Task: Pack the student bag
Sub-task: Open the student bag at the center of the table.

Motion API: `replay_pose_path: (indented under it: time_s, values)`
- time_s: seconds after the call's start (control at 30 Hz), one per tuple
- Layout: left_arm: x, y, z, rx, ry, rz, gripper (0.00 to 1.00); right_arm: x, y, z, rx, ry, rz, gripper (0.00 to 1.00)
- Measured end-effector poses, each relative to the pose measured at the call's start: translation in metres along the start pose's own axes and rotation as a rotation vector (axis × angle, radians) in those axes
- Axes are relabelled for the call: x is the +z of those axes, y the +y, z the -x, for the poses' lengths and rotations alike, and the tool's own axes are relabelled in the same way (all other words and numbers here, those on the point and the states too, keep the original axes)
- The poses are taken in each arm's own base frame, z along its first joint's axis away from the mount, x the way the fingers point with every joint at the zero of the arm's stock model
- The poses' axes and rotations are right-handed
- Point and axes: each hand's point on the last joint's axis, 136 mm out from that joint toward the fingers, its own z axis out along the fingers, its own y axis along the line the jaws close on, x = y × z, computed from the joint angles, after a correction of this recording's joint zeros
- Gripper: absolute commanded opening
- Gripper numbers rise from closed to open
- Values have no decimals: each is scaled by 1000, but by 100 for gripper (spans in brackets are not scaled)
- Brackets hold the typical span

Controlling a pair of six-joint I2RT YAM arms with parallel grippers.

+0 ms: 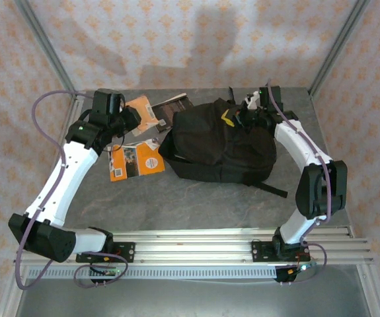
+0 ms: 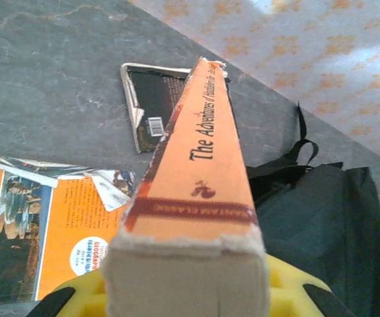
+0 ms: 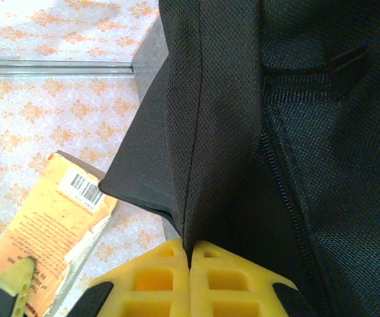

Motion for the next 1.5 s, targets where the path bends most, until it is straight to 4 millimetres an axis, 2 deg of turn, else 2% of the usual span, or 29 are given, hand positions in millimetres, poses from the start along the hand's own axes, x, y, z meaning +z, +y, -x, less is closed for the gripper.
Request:
replay_pose_path:
  time_s: [0.17,0.33,0.53,0.7,0.87,1.0,1.1,1.2,1.27,1.37,1.5]
  values:
    - [31,5,-31,-9,115,-24,0,0,4,2,27,-5,17,0]
    - [60,-17,-51,-69,211,-162,0,0,8,4,51,-10,35,0]
    - [56,-58,-40,-132,198,-388,0,0,9,6,61,-14,43,0]
    - [43,-77,-37,-183,186,-547,0,-4,7,8,69,-16,46,1]
    - [37,-90,-43,-224,222,-668,0,-11,8,5,55,-19,35,42]
    - [34,-97,-50,-258,267,-734,0,-30,26,5,-30,-65,10,60]
    - [41,-101,-60,-289,306,-758,0,-55,41,10,-98,-152,-47,67]
    - [52,-108,-78,-302,357,-757,0,-78,53,12,-159,-225,-106,68]
    - [56,-114,-91,-292,387,-758,0,-86,58,7,-184,-237,-134,69]
    - [57,-122,-108,-276,428,-759,0,-79,53,-8,-210,-199,-185,70]
    - [61,-124,-115,-273,442,-755,0,-56,29,-20,-220,-127,-319,71]
